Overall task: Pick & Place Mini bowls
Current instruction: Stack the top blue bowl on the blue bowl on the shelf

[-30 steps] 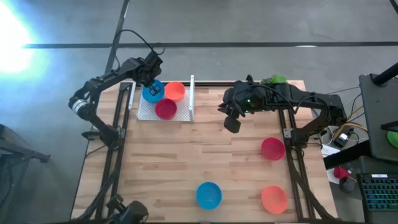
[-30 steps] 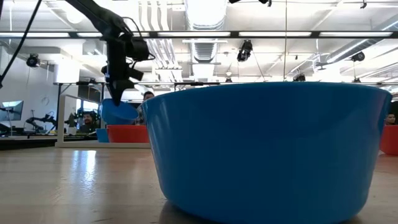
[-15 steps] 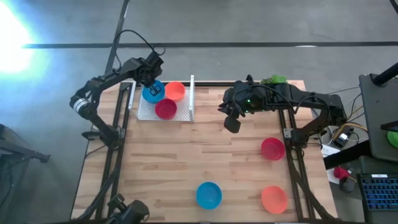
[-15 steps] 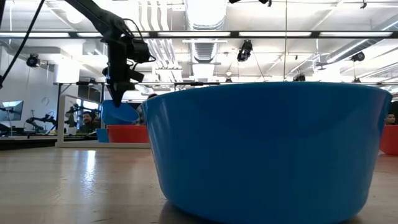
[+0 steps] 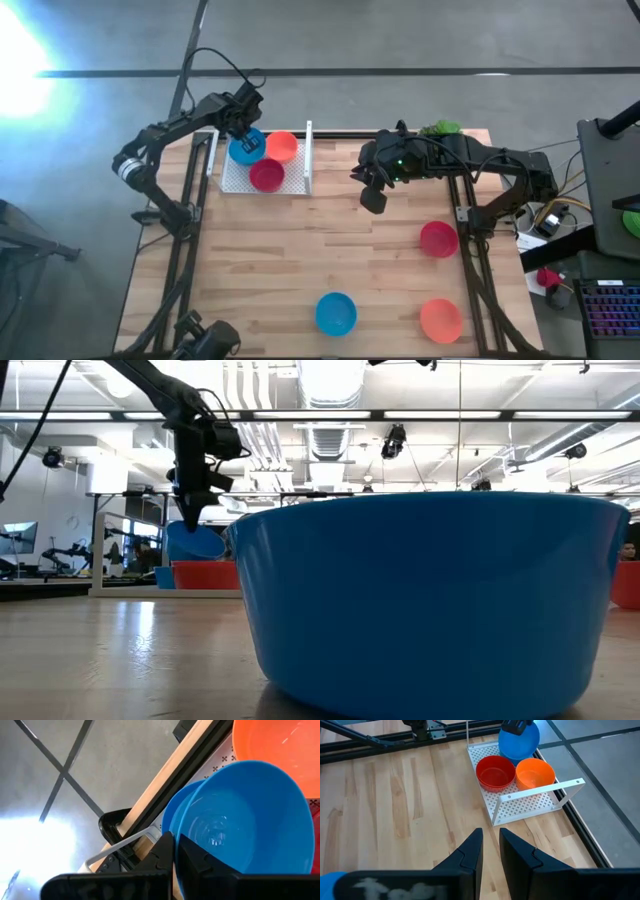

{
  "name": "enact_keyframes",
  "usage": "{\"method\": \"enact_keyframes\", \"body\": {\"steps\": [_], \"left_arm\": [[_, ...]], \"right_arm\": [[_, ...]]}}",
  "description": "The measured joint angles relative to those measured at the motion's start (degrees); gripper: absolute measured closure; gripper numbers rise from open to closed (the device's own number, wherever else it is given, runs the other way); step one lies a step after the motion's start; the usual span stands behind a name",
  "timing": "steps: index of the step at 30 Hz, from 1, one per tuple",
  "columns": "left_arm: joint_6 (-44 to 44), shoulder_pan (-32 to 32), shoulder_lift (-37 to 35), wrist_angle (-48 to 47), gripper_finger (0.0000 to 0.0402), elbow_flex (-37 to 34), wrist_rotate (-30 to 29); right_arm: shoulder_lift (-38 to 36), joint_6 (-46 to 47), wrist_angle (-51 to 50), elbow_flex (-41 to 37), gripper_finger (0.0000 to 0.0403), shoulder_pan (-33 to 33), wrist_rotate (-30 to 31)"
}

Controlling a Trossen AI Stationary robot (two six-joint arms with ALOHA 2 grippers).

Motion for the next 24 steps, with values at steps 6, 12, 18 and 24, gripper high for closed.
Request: {"method": "enact_keyframes", "body": {"steps": [6, 12, 18, 24], "left_arm": [[0.0, 0.0, 0.0, 0.3, 0.039, 0.0, 0.0], [-0.2, 0.0, 0.0, 0.4, 0.039, 0.0, 0.0], [-0.4, 0.0, 0.0, 0.4, 0.0389, 0.0, 0.0], [-1.3, 0.0, 0.0, 0.4, 0.0361, 0.0, -0.1]], "right_arm": [[0.0, 0.9, 0.0, 0.0, 0.0344, 0.0, 0.0], [0.0, 0.9, 0.0, 0.0, 0.0344, 0.0, 0.0], [0.0, 0.9, 0.0, 0.0, 0.0344, 0.0, 0.0], [0.0, 0.9, 0.0, 0.0, 0.0344, 0.0, 0.0]]}}
